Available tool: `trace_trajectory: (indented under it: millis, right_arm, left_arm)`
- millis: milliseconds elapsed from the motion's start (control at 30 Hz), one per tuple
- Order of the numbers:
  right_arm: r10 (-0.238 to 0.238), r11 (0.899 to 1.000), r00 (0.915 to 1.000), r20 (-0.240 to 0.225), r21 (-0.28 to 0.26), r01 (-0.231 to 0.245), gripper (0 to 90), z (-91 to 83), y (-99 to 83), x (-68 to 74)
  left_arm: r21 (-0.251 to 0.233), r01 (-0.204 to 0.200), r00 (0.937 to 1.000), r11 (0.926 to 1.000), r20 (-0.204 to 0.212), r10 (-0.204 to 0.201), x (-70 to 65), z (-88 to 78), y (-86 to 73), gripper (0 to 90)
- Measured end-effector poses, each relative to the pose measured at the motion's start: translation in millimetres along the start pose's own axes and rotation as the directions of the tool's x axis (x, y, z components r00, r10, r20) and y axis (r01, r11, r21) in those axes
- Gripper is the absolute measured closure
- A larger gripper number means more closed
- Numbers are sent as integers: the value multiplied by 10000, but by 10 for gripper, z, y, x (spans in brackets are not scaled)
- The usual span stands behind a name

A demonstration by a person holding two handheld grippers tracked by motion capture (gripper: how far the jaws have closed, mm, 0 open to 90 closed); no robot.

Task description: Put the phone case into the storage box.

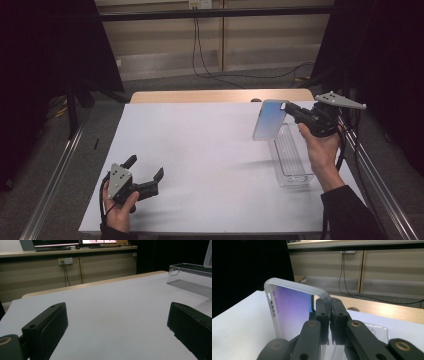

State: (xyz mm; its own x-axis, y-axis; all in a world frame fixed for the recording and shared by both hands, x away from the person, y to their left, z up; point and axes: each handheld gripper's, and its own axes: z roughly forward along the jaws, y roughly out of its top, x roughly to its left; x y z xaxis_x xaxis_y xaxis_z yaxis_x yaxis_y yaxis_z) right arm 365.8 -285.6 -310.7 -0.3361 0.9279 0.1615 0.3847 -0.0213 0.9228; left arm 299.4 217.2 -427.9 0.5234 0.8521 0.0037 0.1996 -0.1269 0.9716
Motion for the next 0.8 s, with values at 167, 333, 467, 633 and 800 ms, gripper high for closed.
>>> trace_trajectory:
  millis: [167, 333, 467, 633, 800]
  right_arm:
    - [75, 9999, 9997, 238, -157, -72, 860, -5, 50, -89]
    - [-20, 9999, 9986, 524, -140, 28, 860, 6, 80, -171]
    - [-3, 9998, 9974, 725, -177, 16, 859, 16, 113, -236]
    - [123, 9996, 9939, 1095, -280, -93, 859, 40, 144, -340]
    - [76, 9994, 9906, 1364, -358, -27, 859, 69, 178, -406]
  left_arm:
    - [-10, -291, 9995, 9996, 76, 291, -12, 13, -35, 35]
    - [-143, -124, 9998, 9998, -132, 122, 2, -13, -42, 34]
    - [-22, -177, 9995, 9998, -247, 176, 6, -34, -32, 33]
    - [-11, -134, 9998, 9999, -153, 134, 14, -83, -51, 25]
    - [-51, -231, 9997, 9997, -91, 231, 2, -75, -38, 26]
